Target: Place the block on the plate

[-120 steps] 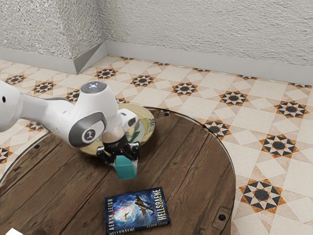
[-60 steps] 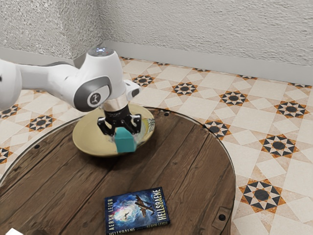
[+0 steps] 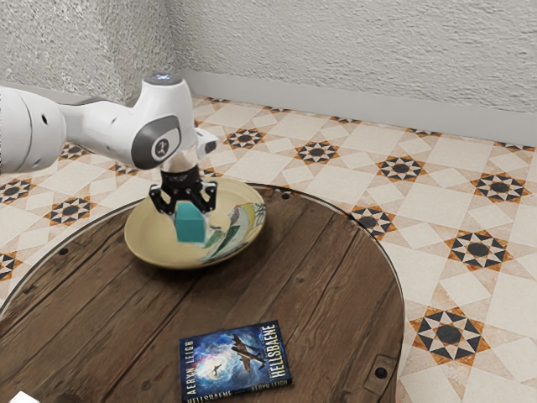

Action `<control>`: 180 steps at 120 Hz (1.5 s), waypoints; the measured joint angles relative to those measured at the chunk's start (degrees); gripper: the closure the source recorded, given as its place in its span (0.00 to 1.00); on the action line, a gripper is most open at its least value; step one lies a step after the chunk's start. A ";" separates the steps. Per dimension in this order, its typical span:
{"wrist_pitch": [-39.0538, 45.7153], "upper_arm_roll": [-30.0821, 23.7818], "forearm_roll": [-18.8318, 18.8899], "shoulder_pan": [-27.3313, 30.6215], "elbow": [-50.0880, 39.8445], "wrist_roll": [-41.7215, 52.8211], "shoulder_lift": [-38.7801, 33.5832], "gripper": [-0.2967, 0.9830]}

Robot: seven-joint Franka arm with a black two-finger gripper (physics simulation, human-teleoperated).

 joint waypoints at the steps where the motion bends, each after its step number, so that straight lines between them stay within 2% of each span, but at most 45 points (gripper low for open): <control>1: -0.01 -0.32 -0.02 0.40 0.15 0.17 0.15 0.59; 16: -0.15 -4.82 -0.19 5.82 2.58 2.70 2.56 0.59; 23: -0.18 -9.04 -0.20 10.38 4.48 3.95 4.39 0.59; 52: -0.23 -18.11 0.65 21.66 13.32 9.45 12.94 0.65; 80: -0.24 -20.08 2.04 23.60 15.70 13.40 16.06 0.70; 109: -0.33 -19.91 1.14 23.27 15.80 17.44 15.68 0.47; 129: -0.50 -19.87 0.41 23.18 15.81 20.12 15.38 0.35; 150: -0.89 -19.95 0.12 23.19 15.47 22.25 14.30 0.28; 180: -6.10 -20.63 0.11 23.10 15.04 24.20 9.53 0.25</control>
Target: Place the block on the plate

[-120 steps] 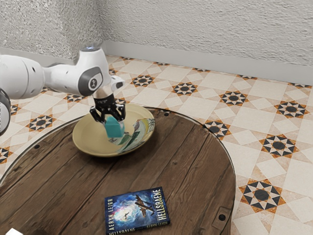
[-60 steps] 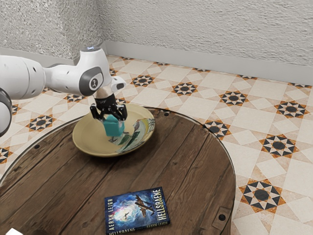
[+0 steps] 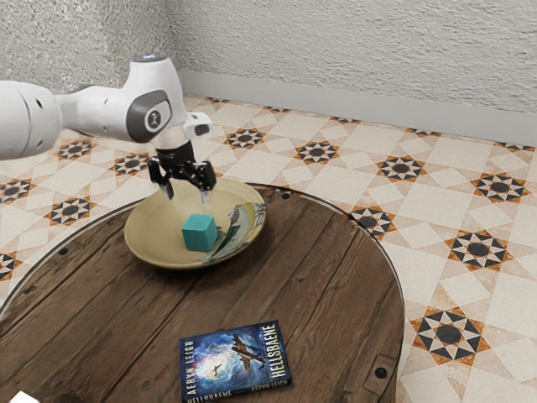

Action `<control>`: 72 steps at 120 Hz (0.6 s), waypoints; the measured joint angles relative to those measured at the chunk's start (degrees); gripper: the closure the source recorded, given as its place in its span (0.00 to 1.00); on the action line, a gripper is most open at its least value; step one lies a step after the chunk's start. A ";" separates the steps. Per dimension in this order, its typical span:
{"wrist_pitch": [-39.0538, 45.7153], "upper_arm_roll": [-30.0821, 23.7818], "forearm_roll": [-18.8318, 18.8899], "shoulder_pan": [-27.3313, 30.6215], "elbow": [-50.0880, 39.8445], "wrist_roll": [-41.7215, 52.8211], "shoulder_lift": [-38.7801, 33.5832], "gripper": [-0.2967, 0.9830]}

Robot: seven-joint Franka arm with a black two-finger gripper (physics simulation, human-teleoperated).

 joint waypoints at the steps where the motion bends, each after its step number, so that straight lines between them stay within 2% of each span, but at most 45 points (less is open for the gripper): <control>1: -0.24 -0.09 0.00 0.00 -0.01 0.05 -0.22 0.25; 57: -11.02 -0.11 1.78 -0.28 0.27 2.02 -12.50 0.23; 72: -13.64 2.74 2.06 -2.32 0.37 2.33 -16.09 0.23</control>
